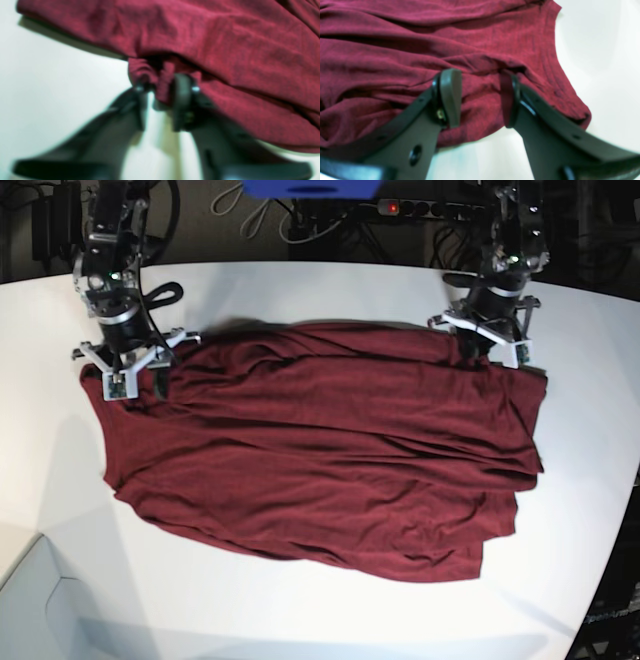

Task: Layout the t-shirt on the table in an organized manner, then fold the t-shirt properly
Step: 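Lift and pull the fabric outward with the left gripper, drawing out a sleeve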

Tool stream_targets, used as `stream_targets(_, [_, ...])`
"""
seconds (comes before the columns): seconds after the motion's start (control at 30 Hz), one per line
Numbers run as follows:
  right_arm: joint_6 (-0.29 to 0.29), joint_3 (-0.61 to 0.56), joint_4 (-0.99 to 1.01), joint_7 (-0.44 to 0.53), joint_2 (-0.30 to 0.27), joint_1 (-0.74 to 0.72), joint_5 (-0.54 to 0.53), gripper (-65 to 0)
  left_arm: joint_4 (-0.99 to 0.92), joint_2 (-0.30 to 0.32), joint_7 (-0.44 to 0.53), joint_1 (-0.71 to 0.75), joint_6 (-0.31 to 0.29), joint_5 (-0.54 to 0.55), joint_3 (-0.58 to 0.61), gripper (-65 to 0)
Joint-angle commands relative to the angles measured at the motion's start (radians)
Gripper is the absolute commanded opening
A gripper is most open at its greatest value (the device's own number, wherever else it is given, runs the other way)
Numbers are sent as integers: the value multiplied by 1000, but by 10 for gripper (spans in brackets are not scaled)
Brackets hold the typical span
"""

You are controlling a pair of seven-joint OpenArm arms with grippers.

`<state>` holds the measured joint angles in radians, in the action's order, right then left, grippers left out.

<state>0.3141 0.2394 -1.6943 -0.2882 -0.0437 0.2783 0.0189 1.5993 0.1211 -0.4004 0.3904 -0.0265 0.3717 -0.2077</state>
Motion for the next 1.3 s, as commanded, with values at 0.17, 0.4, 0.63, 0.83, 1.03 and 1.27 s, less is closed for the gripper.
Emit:
stream_targets(0.17, [-2,2,-20,28,-6,-4,-14,-390,34,30,-28,9,6,3,-5,-649])
stream_targets(0.4, [-2,2,-16,28,-6,-6,-14,-390,155,56,-30,77,6,5,-71,-650])
stream_targets(0.63, [-2,1,0,28,-6,-12,-14,-390,238,62,-32,129,4,5,-224,-650])
stream_targets(0.83, [-2,-1,99,31,-6,-41,-14,-390,284,62,-32,187,4,5,-249,-650])
stream_targets(1.03, [-2,2,164,33,-15,-60,-14,-391,276,53,-32,247,4,5,-250,-650])
stream_targets(1.27, [-2,2,167,33,-60,-67,-14,-391,281,55,-28,299,4,5,-304,-650])
